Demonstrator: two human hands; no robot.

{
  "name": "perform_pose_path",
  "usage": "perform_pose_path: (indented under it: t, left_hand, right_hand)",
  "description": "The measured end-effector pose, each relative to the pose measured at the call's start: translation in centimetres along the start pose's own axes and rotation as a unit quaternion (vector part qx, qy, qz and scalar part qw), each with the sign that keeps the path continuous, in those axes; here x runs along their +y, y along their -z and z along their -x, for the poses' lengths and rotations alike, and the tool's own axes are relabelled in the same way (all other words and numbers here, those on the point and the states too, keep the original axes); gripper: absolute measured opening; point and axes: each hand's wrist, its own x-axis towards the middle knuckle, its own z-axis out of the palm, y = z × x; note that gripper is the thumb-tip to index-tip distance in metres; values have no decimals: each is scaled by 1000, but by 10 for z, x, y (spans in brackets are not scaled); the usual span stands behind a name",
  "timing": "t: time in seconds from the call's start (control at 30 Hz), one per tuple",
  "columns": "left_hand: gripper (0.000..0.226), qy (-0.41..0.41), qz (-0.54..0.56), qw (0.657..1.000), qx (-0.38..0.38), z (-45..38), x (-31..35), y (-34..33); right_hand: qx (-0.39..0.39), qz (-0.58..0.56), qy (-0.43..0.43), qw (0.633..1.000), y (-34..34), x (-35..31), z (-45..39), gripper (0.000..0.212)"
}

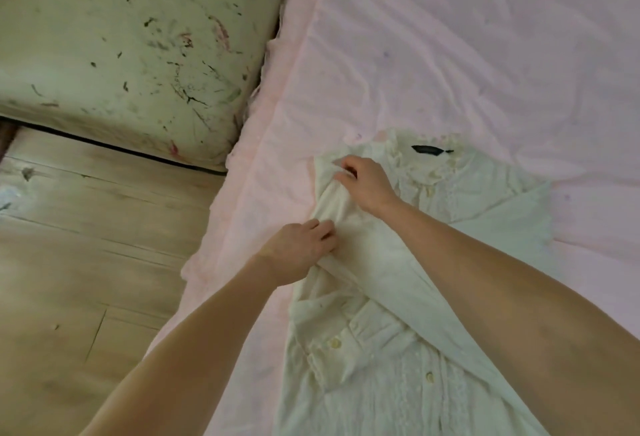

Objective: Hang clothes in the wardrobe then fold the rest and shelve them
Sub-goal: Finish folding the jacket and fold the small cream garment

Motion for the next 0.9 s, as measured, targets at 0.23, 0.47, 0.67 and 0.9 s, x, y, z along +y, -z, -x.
perform_pose_path:
  t: [0.23, 0.47, 0.67, 0.9]
  left_hand:
    - [45, 30, 39, 994, 103, -29, -18, 25]
    - [91, 174, -1, 976, -130, -64, -12, 5]
    - [93, 190, 2, 974, -123, -75, -12, 4]
    - [75, 209, 44, 975, 64, -121, -18, 43]
  right_hand:
    - [197, 207, 98, 953, 10, 27, 51, 24]
    - [5, 353, 105, 930, 5, 113, 151, 59]
    - [-27, 375, 62, 925, 17, 140, 166, 61]
    - [128, 338, -39, 932, 84, 142, 124, 67]
